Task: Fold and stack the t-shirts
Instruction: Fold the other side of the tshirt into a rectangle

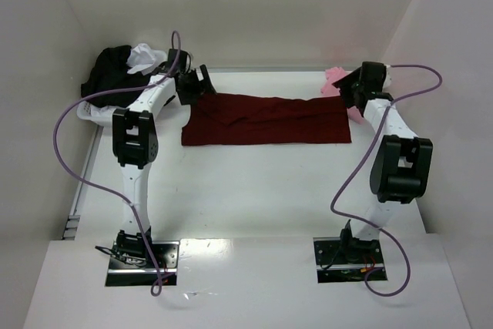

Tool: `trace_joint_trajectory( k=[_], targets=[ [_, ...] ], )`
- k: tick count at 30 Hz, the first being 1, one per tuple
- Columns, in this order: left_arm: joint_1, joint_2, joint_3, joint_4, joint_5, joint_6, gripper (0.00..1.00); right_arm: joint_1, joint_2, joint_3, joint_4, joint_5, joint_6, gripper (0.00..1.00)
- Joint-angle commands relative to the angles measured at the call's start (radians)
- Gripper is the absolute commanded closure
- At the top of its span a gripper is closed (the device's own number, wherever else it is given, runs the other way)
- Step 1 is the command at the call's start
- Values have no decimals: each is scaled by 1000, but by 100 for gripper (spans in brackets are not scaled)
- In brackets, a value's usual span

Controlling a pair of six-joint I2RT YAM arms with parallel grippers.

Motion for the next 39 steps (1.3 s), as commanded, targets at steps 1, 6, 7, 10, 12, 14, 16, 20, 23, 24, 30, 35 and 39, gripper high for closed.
trace_joint_trajectory(
  k=[1, 6, 7, 10, 12, 14, 16, 20, 23, 24, 30, 35, 39],
  targets=[
    [4, -167, -136, 11, 45, 25, 0, 88, -32, 20, 37, -5, -47, 40],
    [-14, -313, -389, 87, 149, 2, 1, 205, 23, 57, 75, -54, -82, 40],
    [-29, -329, -437, 94, 149, -2, 2, 223, 54, 73, 82, -88, -95, 40],
    [-36, -342, -488, 105, 161, -25, 3, 292, 158, 166, 71, -176, -102, 40],
    [-36, -364, -518, 127, 160, -38, 5, 345, 204, 203, 62, -176, -113, 40],
    [-28, -365, -518, 136, 144, -38, 5, 394, 254, 246, 62, -176, -113, 40],
    [-20, -365, -518, 136, 144, -38, 6, 420, 312, 293, 62, -181, -113, 40],
    [12, -325, -486, 159, 155, -38, 6, 488, 440, 398, 23, -196, -124, 40],
    [31, -315, -471, 159, 155, -29, 6, 525, 514, 470, 13, -206, -131, 40],
    [31, -315, -463, 158, 155, -29, 6, 526, 532, 491, 2, -214, -122, 40],
    [40, -306, -462, 140, 174, -18, 6, 570, 604, 574, -43, -226, -102, 40],
    [40, -297, -476, 140, 184, -9, 6, 589, 604, 564, -43, -226, -92, 40],
    [40, -288, -481, 140, 198, -9, 6, 601, 604, 577, -72, -225, -83, 40]
  ],
)
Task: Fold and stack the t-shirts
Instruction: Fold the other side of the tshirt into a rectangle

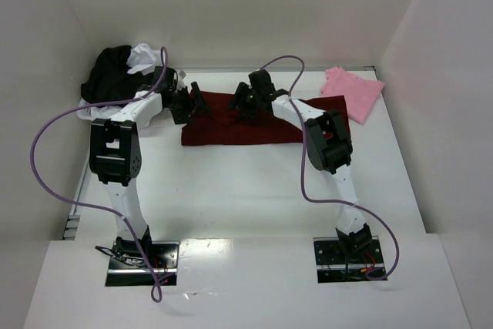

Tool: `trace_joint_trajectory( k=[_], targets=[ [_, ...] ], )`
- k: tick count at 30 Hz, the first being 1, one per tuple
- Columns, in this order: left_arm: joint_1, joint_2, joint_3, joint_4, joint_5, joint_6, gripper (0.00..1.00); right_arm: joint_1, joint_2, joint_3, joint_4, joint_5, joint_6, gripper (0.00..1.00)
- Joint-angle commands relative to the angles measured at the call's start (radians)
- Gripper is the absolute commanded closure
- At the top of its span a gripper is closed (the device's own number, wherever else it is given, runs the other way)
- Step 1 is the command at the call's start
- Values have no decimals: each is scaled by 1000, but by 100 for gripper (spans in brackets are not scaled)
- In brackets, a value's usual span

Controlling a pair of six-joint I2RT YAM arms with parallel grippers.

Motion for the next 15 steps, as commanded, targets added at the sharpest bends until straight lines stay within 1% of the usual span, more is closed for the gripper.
trace_joint_trajectory(
  k=[1, 5, 8, 15],
  targets=[
    [-2, 24, 15, 13, 36, 12, 6, 22, 7, 57, -53, 1, 13, 40],
    [7, 24, -4, 22, 45, 12, 6, 22, -47, 19, -64, 35, 13, 43],
    [7, 29, -4, 32, 51, 12, 6, 26, -74, -28, -64, 35, 4, 43],
    [7, 34, -24, 41, 56, 12, 6, 59, -90, -60, -71, 35, 3, 44]
  ],
)
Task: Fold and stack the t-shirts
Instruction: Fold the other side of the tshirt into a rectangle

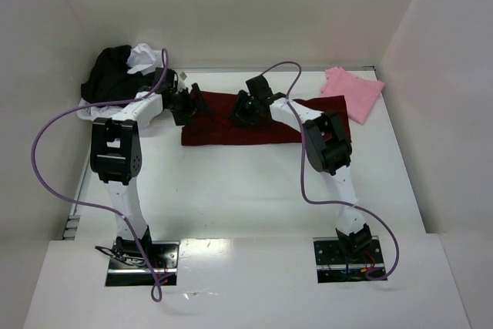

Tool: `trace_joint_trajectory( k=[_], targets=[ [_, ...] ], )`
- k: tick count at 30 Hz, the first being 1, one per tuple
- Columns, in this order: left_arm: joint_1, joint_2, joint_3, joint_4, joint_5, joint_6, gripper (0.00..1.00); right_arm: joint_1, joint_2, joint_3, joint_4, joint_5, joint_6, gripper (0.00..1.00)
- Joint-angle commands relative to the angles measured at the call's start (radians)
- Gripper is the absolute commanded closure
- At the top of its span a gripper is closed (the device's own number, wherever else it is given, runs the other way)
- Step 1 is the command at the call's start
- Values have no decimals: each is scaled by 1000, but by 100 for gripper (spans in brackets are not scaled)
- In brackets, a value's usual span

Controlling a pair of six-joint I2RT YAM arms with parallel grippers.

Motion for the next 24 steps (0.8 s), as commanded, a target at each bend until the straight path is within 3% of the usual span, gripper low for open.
trace_joint_trajectory(
  k=[1, 12, 24],
  targets=[
    [5, 18, -17, 30, 27, 12, 6, 38, -68, -10, -14, 11, -4, 44],
    [5, 18, -44, 39, 36, 12, 9, 47, -20, 12, -24, 29, -15, 47],
    [5, 38, -81, 39, 47, 21, 13, 56, 38, 86, -53, 78, -24, 68]
  ],
)
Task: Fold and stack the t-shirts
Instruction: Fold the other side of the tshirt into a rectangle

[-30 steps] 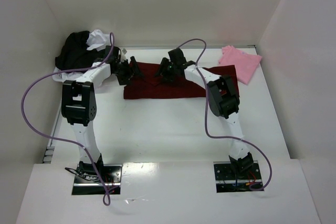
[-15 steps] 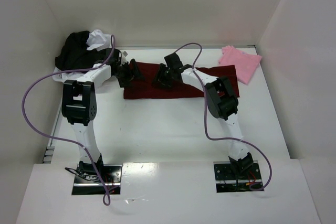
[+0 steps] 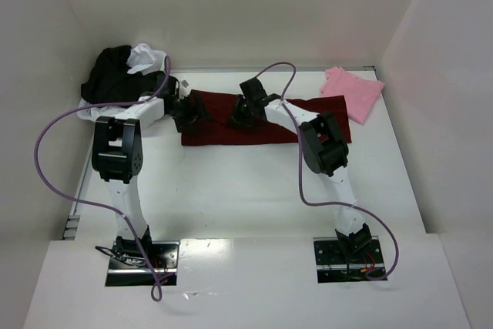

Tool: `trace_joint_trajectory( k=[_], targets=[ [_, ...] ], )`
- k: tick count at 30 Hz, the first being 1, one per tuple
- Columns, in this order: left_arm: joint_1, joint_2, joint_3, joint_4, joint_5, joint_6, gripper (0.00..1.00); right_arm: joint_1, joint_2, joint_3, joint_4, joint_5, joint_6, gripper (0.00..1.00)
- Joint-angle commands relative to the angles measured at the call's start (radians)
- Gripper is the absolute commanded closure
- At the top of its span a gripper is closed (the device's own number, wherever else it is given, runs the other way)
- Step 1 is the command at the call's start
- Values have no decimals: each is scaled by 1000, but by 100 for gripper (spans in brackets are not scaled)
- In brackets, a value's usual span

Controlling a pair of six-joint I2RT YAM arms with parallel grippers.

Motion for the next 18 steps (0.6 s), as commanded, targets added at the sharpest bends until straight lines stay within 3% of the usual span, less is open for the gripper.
trace_joint_trajectory(
  k=[1, 6, 9, 16, 18],
  targets=[
    [5, 20, -20, 13, 25, 21, 13, 15, 40, 78, -12, 26, -16, 68],
    [5, 20, -20, 13, 25, 21, 14, 15, 69, 108, -12, 8, -25, 70],
    [5, 27, -20, 13, 25, 21, 15, 15, 80, 119, -21, 8, -32, 82],
    [5, 29, -32, 13, 25, 21, 15, 11, 83, 214, -21, 120, -53, 90],
    [5, 29, -38, 13, 25, 21, 15, 0, 112, 267, -33, 126, -53, 98]
  ],
)
